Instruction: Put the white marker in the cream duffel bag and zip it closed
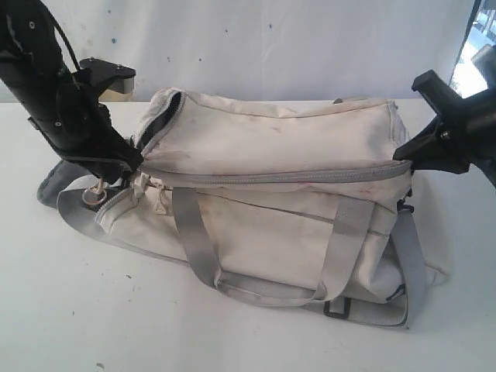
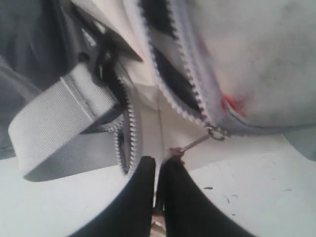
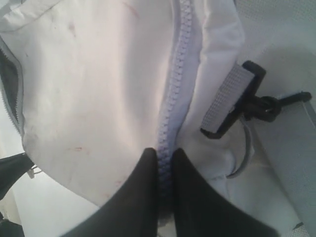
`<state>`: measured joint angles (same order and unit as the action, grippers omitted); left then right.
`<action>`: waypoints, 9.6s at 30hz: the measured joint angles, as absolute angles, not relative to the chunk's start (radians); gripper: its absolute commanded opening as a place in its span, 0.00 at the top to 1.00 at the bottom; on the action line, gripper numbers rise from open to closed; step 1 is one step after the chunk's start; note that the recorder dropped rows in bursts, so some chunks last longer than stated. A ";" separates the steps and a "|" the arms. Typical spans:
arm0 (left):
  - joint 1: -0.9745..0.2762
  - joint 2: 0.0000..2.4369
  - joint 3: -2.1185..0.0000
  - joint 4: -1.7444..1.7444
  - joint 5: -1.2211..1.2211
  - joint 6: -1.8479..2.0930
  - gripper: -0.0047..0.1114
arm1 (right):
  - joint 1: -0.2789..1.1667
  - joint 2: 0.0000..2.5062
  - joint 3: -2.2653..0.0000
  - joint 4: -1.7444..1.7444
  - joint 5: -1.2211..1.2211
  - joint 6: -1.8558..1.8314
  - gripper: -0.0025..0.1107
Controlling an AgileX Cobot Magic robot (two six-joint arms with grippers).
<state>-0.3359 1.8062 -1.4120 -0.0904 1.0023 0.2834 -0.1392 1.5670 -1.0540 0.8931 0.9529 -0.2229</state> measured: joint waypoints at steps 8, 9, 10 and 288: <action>-0.326 1.761 -1.412 -0.085 0.956 0.228 0.96 | -0.169 1.567 -1.054 0.858 0.975 -0.228 0.98; -0.326 1.757 -1.412 -0.085 0.952 0.225 0.96 | -0.169 1.567 -1.054 0.851 0.975 -0.242 0.98; -0.326 1.755 -1.412 -0.090 0.952 0.223 0.96 | -0.169 1.567 -1.054 0.848 0.975 -0.265 0.98; -0.240 1.678 -1.377 -0.434 1.216 0.597 0.96 | 0.908 1.753 -1.002 0.853 -0.077 -1.207 0.98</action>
<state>-0.2399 1.6778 -1.3765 -0.4343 1.2159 0.5965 0.9077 1.7526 -1.0020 0.8534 -0.0768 -1.2069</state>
